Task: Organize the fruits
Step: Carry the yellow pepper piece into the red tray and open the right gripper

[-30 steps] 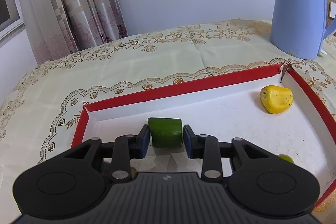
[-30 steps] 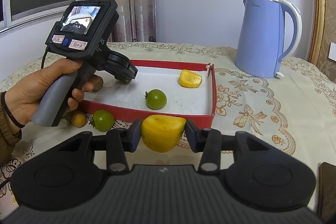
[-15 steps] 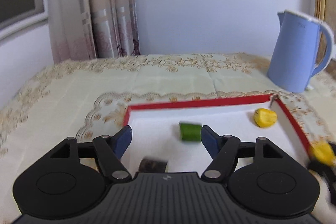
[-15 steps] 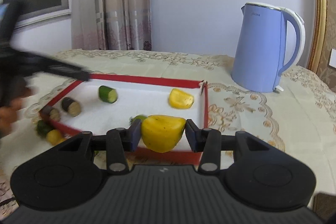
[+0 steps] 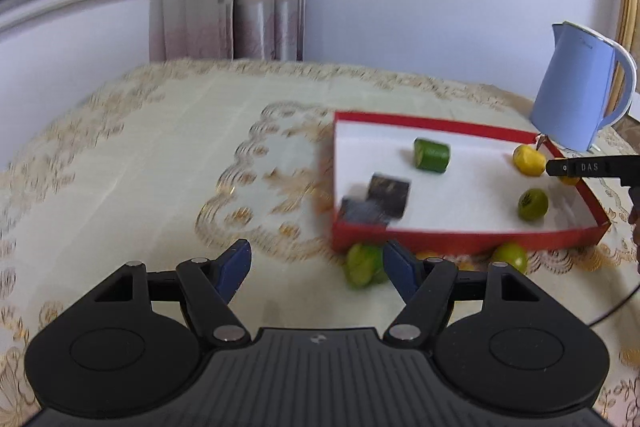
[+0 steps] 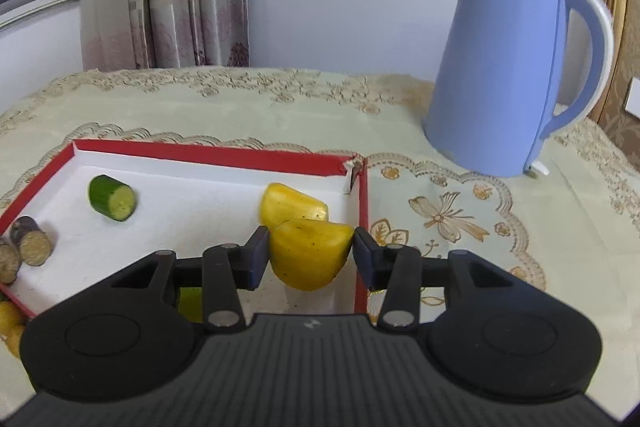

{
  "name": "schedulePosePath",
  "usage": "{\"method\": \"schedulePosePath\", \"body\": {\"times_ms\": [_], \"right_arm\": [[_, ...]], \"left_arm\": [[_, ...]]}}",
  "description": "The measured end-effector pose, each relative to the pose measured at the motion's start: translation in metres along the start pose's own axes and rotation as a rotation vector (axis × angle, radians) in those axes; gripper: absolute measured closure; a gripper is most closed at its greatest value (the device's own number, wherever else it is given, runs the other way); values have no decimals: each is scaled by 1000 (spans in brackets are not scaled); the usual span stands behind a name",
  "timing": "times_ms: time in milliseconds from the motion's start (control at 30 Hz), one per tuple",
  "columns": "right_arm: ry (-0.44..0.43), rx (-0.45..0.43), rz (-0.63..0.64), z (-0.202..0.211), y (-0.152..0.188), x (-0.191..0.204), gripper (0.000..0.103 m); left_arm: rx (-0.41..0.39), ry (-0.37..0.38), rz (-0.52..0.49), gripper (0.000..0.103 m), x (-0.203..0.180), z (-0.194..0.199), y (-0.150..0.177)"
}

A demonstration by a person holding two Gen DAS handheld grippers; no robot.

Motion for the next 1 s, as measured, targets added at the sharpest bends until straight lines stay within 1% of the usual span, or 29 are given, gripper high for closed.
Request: {"method": "schedulePosePath", "body": {"times_ms": [100, 200, 333, 467, 800, 1000], "right_arm": [[7, 4, 7, -5, 1, 2, 61], [9, 3, 11, -5, 1, 3, 61], [9, 0, 13, -4, 0, 4, 61], [-1, 1, 20, -5, -1, 10, 61], [-61, 10, 91, -6, -5, 40, 61], [-60, 28, 117, -15, -7, 52, 61]], "left_arm": [[4, 21, 0, 31, 10, 2, 9], [-1, 23, -30, 31, 11, 5, 15], [-16, 48, -65, 31, 3, 7, 16], [-23, 51, -97, 31, -7, 6, 16], [-20, 67, -121, 31, -10, 6, 16], [-19, 71, -137, 31, -16, 5, 17]]}}
Point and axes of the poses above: each gripper's, at about its wrist camera, not at the fingertips, and z roughly against the way its jaws point, x to its left, y to its underside, the point moved 3 cm from there along -z, roughly the way its jaws point, and after that the axes turned 10 degrees about -z, right-handed, at the moved point
